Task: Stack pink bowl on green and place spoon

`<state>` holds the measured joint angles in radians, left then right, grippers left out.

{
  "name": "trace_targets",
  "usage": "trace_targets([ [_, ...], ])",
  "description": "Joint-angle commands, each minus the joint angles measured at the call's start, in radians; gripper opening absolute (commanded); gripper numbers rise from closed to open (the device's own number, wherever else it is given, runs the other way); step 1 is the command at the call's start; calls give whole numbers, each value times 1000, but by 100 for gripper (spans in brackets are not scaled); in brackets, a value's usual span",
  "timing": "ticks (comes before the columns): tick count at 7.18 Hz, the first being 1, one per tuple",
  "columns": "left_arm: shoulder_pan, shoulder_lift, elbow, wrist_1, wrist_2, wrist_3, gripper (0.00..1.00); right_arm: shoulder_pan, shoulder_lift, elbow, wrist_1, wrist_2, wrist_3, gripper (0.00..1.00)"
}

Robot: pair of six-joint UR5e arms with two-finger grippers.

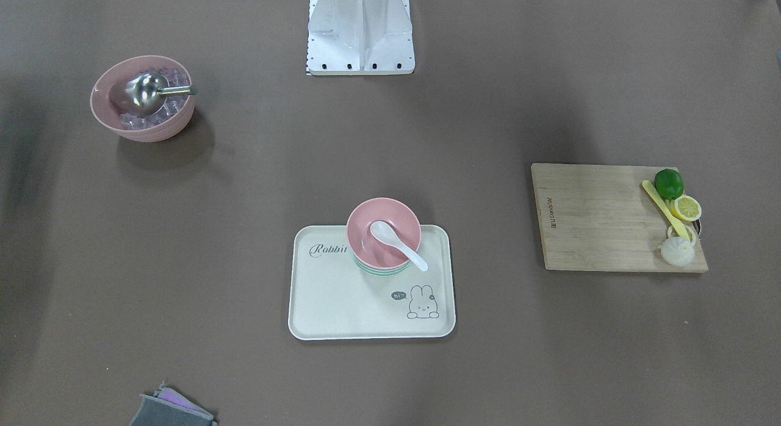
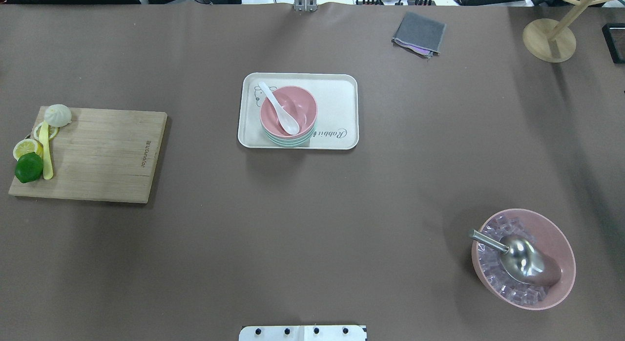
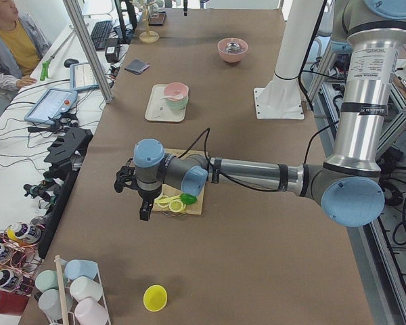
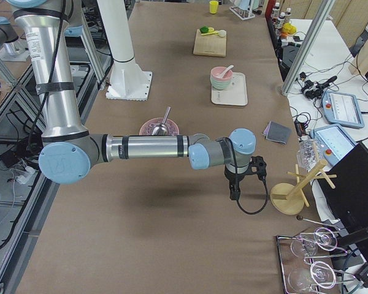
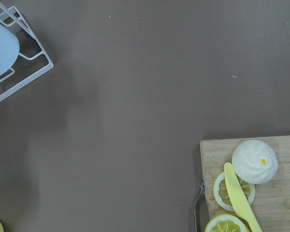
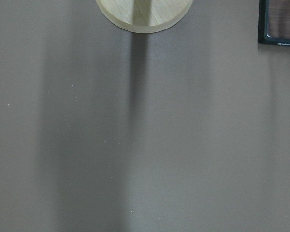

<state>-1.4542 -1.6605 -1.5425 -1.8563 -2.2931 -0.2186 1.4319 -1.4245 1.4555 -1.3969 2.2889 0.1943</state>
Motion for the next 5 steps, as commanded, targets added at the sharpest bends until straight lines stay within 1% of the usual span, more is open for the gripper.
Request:
trace_targets([
  [1, 0, 7, 1, -1, -2, 1, 98, -1, 4, -23, 13, 0, 0, 100],
  [5, 0, 7, 13, -4, -3, 1, 98, -2, 4, -26, 35, 3, 5, 100],
])
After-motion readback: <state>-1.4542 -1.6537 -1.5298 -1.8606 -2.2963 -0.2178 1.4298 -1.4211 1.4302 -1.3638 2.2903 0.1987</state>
